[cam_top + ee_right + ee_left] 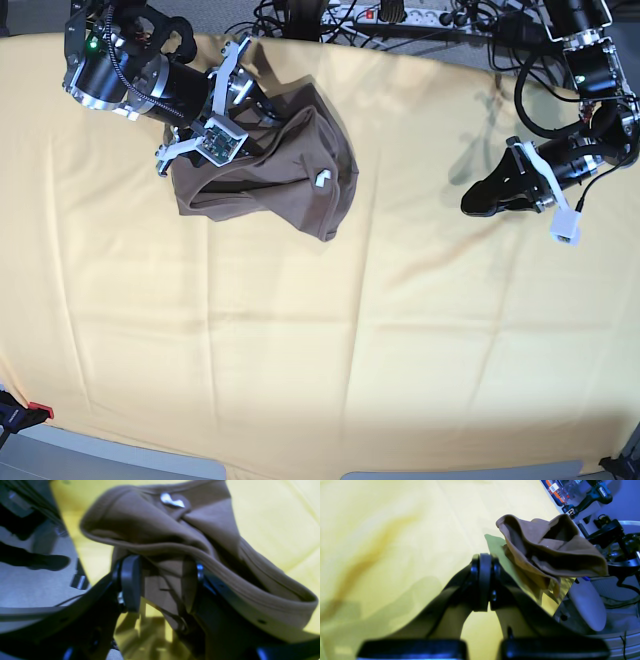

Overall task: Fold the T-shirt properly
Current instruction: 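Hold the folded bundle with the right gripper and press it down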

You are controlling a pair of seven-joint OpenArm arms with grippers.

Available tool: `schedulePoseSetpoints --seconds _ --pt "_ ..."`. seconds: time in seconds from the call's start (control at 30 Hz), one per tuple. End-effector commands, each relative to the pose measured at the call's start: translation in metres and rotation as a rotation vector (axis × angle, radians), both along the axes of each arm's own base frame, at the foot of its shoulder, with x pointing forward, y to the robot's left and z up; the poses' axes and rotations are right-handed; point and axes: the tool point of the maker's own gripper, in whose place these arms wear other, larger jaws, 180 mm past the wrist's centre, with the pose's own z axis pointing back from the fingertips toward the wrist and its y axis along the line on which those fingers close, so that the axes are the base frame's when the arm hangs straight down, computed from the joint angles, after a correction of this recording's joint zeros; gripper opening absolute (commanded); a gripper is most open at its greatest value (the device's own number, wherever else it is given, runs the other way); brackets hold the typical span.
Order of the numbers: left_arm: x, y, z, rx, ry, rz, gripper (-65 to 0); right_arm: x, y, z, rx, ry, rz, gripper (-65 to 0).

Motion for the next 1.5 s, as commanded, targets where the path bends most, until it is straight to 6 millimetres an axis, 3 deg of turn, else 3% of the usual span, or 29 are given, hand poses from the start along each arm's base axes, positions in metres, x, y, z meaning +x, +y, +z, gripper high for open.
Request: schedulePoseSetpoints --seconds 0.0,0.17,0.33,0.67,0.73,0.77,0.9,1.23,1.27,1.4,1.47 --pt "0.005 0.002 0.016 -0.016 -0.05 0.004 -65.0 0.003 0.004 0.011 0.04 -0.04 0.004 -37.2" --pt "0.005 0.002 0.016 -0.015 -0.049 0.004 -65.0 0.005 0.003 0.01 0.028 -0.045 -0.009 -35.9" --pt "0.005 0.002 0.016 -0.015 -0.049 0.004 -65.0 0.007 0.006 0.015 0.053 -0.069 -0.011 -27.3" --pt "0.005 0.002 0.015 -0.013 -0.047 0.002 -65.0 0.011 0.008 0.023 0.085 -0.104 -0.017 -27.4" --pt "0.005 0.002 0.015 -0.013 -0.047 0.002 -65.0 0.012 0.009 0.025 0.096 -0.113 -0.017 -31.1" --pt "0.005 0.002 0.015 -0.013 -0.047 0.002 -65.0 0.012 0.009 0.025 0.097 -0.114 -0.017 -36.2" --pt "0.005 0.002 0.015 -0.013 -0.047 0.002 -65.0 0.012 0.009 0.025 0.097 -0.113 -0.017 -63.7" --pt "0.004 0.002 0.014 -0.012 -0.045 0.002 -65.0 0.001 0.02 0.031 0.181 -0.063 0.027 -65.0" --pt "0.003 0.002 0.013 -0.014 -0.042 0.002 -65.0 0.001 0.02 0.03 0.175 -0.059 0.027 -64.7" --pt "-0.003 0.002 0.008 -0.016 -0.02 0.002 -65.0 0.001 0.019 0.03 0.174 -0.059 0.027 -36.1" --pt "-0.005 0.002 0.005 -0.015 -0.011 0.002 -65.0 0.002 0.019 0.03 0.168 -0.063 0.026 -31.7"
